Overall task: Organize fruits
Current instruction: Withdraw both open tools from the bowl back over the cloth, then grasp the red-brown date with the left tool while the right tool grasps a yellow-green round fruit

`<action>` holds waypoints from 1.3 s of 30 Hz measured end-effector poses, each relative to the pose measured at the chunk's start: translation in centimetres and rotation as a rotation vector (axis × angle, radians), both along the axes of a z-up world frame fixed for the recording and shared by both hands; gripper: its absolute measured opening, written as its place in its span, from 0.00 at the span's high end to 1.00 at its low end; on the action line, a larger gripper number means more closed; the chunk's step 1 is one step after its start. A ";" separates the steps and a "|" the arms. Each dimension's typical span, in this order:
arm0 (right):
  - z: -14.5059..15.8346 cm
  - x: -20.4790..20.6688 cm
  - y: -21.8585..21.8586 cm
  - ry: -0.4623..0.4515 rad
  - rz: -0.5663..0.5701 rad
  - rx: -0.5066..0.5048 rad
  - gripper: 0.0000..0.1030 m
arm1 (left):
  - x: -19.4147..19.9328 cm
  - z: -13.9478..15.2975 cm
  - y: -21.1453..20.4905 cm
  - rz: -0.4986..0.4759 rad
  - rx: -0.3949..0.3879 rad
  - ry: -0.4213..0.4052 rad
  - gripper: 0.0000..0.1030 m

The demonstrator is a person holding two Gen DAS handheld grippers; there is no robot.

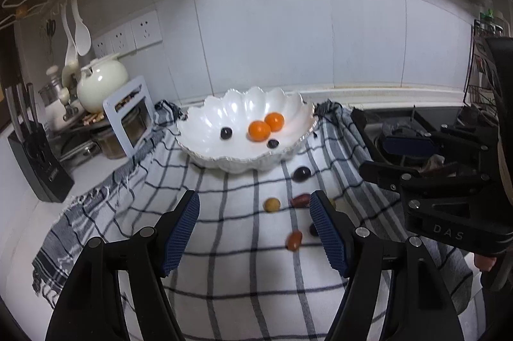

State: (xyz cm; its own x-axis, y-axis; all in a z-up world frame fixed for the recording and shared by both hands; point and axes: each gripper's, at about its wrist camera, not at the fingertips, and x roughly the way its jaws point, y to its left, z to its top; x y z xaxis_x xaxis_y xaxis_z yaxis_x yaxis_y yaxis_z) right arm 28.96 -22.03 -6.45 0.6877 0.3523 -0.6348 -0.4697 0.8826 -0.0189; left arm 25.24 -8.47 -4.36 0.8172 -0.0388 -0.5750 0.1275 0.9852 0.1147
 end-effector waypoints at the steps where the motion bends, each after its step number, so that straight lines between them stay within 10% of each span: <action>1: -0.3 -0.1 0.1 0.004 0.006 -0.002 0.58 | 0.0 -0.2 0.0 0.002 0.001 0.003 0.31; 39: -8.8 5.6 1.3 0.221 0.049 -0.034 0.61 | 5.3 -9.7 -2.1 -0.079 -0.003 0.274 0.65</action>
State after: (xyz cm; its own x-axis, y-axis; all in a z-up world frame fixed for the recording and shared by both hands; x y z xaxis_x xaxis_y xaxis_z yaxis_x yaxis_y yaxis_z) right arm 34.54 -20.77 -15.29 0.5133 0.3579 -0.7800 -0.5081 0.8592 0.0599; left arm 30.58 -10.56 -14.10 0.6258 -0.0981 -0.7738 0.2296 0.9713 0.0625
